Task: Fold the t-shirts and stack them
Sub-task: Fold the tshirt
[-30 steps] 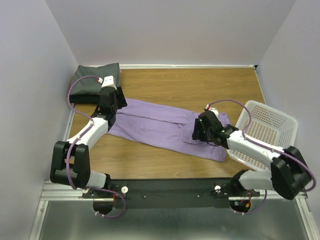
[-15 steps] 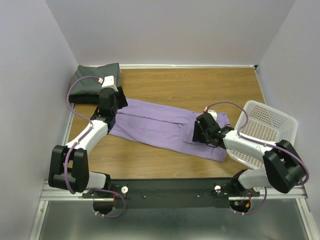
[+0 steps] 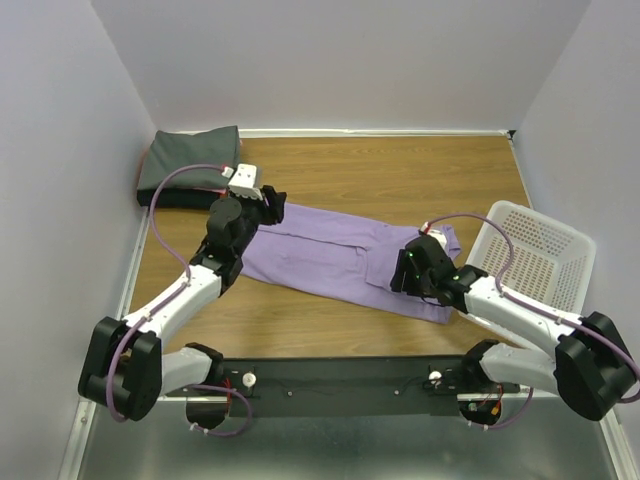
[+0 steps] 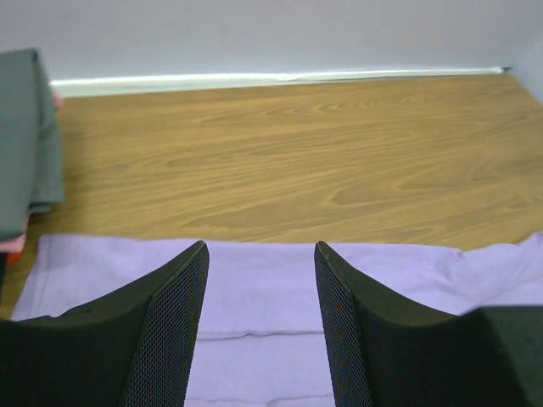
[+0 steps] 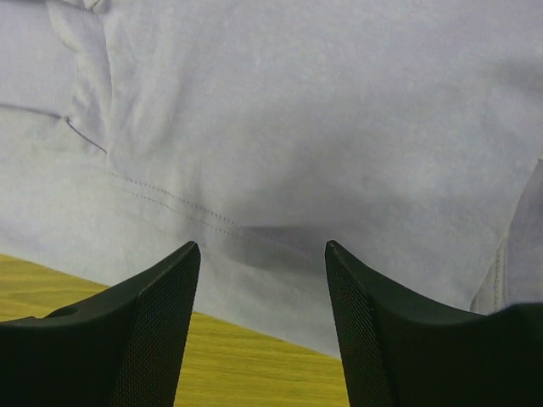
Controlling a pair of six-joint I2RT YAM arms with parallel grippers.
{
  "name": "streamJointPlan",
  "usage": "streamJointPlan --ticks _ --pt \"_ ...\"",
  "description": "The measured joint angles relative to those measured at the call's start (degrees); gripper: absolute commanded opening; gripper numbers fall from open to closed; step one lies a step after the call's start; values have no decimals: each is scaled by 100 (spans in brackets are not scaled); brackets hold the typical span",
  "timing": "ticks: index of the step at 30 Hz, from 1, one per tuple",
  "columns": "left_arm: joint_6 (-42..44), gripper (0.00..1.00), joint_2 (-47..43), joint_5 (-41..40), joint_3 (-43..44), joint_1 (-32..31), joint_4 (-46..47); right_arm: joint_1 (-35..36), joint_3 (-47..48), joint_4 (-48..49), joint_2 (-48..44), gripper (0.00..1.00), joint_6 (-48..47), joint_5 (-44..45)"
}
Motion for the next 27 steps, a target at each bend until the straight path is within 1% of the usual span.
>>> streamJointPlan --ticks 5,11,18,27 --pt "105 61 216 142 -76 -415 492 0 -59 -35 -190 68 111 155" --pt "96 61 1104 133 -92 -874 809 0 -142 136 -234 70 192 525" --pt "-105 60 1637 31 -369 -1248 1167 -7 -181 481 -225 71 234 883" --pt "-496 60 1904 -179 -686 -1550 1615 -181 -188 986 308 72 168 1019"
